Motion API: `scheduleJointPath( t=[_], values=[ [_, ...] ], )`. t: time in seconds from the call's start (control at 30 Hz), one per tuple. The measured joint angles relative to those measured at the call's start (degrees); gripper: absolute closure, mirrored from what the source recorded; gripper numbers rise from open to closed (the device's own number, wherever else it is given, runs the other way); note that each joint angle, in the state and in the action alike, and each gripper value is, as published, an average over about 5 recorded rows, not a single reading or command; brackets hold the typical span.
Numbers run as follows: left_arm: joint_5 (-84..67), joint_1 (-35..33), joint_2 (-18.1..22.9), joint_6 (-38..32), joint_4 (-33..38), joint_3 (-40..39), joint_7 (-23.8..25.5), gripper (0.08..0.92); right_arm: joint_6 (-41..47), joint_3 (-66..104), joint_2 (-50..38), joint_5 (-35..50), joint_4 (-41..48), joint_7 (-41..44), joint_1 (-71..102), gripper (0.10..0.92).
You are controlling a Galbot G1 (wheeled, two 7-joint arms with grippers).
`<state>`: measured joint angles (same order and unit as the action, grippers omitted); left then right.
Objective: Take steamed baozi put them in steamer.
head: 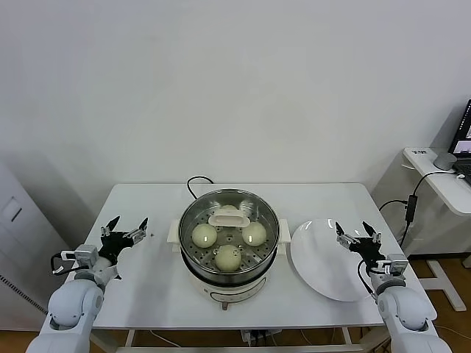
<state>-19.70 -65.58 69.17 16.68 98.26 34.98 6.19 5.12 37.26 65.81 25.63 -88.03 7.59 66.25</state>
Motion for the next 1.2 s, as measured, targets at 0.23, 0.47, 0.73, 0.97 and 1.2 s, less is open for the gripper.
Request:
scheduleJointPath(
  t=[0.23,0.47,0.73,0.97,1.2],
  values=[
    [0.16,0.22,0.39,-0.09,-0.58,0.43,-0.13,0.177,0.26,-0.45,-0.16,0.05,0.41,-0.14,-0.34,0.203],
    [0.28,-0.08,0.68,-0.1,-0.7,0.63,-0.07,0.177,0.46,-0.72,0.14,-0.19,0.78,0.01,-0.37,0.203],
    [0.23,-0.07,0.82,0.07,-0.95,0.93,-0.05,0.177,0.83,-0.51,0.27,-0.85,0.67,0.45,-0.32,0.203],
    [0.21,-0.1,1.01,0.27,-0.96,1.01,-0.04,0.177,0.84,-0.19,0.28,-1.14,0.61,1.14,-0.01,0.203],
    [0.2,-0.23,1.14,0.44,-0.89,1.07,-0.02,0.177,0.78,0.1,0.23,-1.32,0.74,1.51,0.03,0.203]
  ],
)
